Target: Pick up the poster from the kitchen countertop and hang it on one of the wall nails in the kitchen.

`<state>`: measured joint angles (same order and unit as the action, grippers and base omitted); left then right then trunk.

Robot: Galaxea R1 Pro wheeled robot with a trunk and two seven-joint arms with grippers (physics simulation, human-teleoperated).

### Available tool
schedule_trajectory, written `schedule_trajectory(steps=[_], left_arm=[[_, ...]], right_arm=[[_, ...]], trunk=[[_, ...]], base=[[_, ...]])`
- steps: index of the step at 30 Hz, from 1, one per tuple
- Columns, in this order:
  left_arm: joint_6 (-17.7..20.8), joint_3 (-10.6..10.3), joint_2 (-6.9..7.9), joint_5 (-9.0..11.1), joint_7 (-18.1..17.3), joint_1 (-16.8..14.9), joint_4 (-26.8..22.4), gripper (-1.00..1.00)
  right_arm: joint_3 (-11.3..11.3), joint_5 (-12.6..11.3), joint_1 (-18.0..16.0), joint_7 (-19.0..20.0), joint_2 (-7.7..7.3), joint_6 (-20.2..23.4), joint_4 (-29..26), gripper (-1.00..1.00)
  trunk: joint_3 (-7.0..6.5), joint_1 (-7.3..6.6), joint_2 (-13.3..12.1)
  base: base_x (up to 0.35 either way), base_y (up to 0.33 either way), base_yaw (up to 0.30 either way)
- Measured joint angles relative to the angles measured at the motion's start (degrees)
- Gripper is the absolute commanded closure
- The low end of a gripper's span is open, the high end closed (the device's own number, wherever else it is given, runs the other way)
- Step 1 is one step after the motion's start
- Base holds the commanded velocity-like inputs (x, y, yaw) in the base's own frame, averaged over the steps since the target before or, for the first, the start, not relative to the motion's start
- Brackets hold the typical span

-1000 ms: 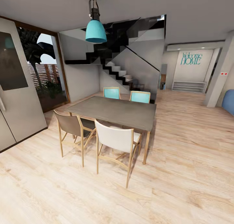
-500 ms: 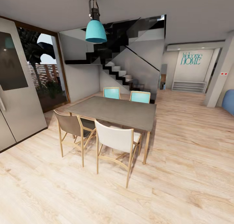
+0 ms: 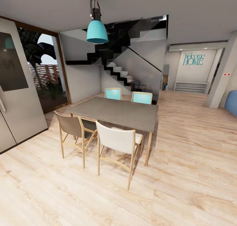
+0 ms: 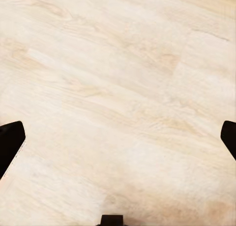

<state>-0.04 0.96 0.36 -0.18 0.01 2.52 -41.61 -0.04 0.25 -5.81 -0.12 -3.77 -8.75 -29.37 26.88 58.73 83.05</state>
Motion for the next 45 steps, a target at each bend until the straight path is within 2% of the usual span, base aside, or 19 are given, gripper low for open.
schedule_trajectory(steps=[8,17,25,45], left_arm=[[0.0,0.2,0.46,0.1,0.1,0.0,0.3,-1.00],[0.0,0.2,0.53,0.1,0.2,0.0,0.4,-1.00],[0.0,0.2,0.50,0.1,0.2,0.0,0.5,-1.00],[0.0,0.2,0.44,0.1,0.2,0.0,0.5,-1.00]], right_arm=[[0.0,0.1,0.3,0.0,-0.26,-0.1,-0.4,-1.00],[0.0,0.1,0.3,-0.2,-0.26,-0.1,-0.5,-1.00],[0.0,0.2,0.3,0.0,-0.39,-0.1,-0.5,-1.00],[0.0,0.2,0.3,-0.4,-0.19,-0.2,-0.5,-1.00]], trunk=[[0.00,0.00,0.0],[0.00,0.00,0.0],[0.00,0.00,0.0],[0.00,0.00,0.0]], base=[[0.000,0.000,0.012],[0.000,0.000,0.230],[0.000,0.000,0.055],[0.000,0.000,0.271]])
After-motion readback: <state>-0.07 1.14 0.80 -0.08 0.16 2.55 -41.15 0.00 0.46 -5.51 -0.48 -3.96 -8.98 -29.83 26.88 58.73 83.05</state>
